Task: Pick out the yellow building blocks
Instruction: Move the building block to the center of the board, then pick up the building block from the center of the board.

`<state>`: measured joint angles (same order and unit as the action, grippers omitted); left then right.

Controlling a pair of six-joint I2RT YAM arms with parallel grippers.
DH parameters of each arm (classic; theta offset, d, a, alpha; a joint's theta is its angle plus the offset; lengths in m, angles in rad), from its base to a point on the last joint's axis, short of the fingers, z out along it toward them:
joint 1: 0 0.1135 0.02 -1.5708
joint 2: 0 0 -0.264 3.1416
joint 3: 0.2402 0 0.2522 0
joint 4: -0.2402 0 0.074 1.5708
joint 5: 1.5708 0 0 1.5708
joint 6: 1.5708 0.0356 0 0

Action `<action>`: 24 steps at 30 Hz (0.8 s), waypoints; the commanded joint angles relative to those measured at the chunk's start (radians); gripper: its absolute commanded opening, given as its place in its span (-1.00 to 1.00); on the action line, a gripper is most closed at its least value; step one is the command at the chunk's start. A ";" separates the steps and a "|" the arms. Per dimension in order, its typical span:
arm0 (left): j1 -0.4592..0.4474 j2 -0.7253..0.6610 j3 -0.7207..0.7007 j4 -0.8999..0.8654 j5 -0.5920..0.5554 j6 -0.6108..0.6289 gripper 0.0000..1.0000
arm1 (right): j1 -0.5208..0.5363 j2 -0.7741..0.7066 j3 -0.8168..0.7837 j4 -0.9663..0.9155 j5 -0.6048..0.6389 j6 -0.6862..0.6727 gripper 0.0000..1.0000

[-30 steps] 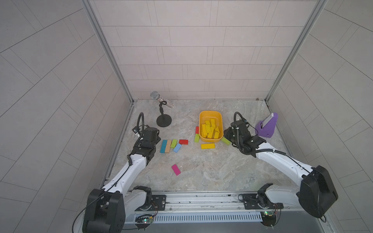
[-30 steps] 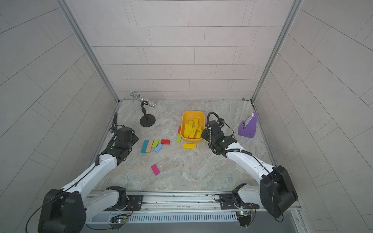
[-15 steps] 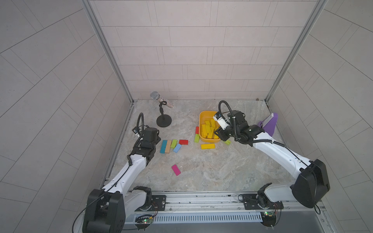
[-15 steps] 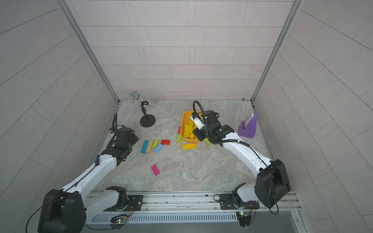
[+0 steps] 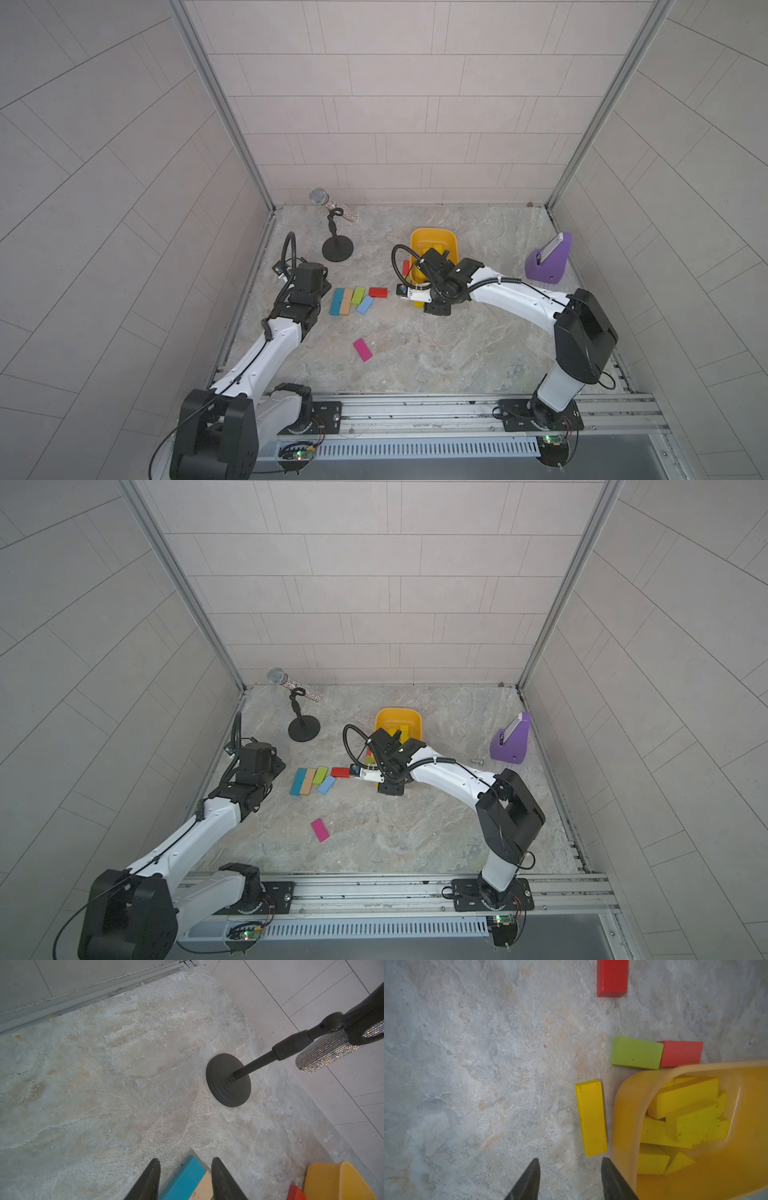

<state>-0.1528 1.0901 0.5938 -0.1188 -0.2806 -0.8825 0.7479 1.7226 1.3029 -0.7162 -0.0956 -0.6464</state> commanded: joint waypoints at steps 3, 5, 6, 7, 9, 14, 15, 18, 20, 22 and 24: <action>0.005 -0.008 -0.003 -0.008 -0.017 -0.007 -0.10 | 0.008 0.088 0.066 -0.013 0.041 -0.059 -0.05; 0.005 -0.009 -0.003 -0.011 -0.019 -0.004 -0.10 | 0.008 0.122 0.091 -0.011 0.044 -0.064 -0.06; 0.006 -0.011 -0.003 -0.014 -0.023 -0.003 -0.10 | 0.008 0.140 0.105 -0.011 0.043 -0.064 -0.07; 0.006 -0.012 -0.003 -0.016 -0.027 -0.001 -0.10 | 0.008 0.157 0.119 -0.015 0.042 -0.064 -0.07; 0.005 -0.015 -0.003 -0.021 -0.034 0.003 -0.10 | 0.008 0.188 0.148 -0.023 0.043 -0.064 -0.08; 0.006 -0.016 -0.003 -0.024 -0.046 0.010 -0.10 | 0.008 0.247 0.182 -0.041 0.051 -0.062 -0.08; 0.007 -0.016 -0.003 -0.024 -0.047 0.010 -0.10 | 0.008 0.253 0.184 -0.043 0.053 -0.059 -0.08; 0.007 -0.013 -0.003 -0.024 -0.050 0.010 -0.10 | 0.010 0.268 0.187 -0.040 0.061 -0.052 -0.09; 0.008 -0.011 -0.003 -0.022 -0.049 0.009 -0.10 | 0.010 0.278 0.189 -0.033 0.082 -0.050 -0.08; 0.008 -0.009 -0.005 -0.019 -0.048 0.010 -0.10 | 0.010 0.290 0.195 -0.031 0.101 -0.049 -0.08; 0.009 -0.008 -0.005 -0.019 -0.046 0.010 -0.10 | 0.010 0.301 0.203 -0.031 0.104 -0.046 -0.08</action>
<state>-0.1524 1.0882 0.5938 -0.1268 -0.3004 -0.8749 0.7555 2.0037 1.4860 -0.7231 -0.0132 -0.6842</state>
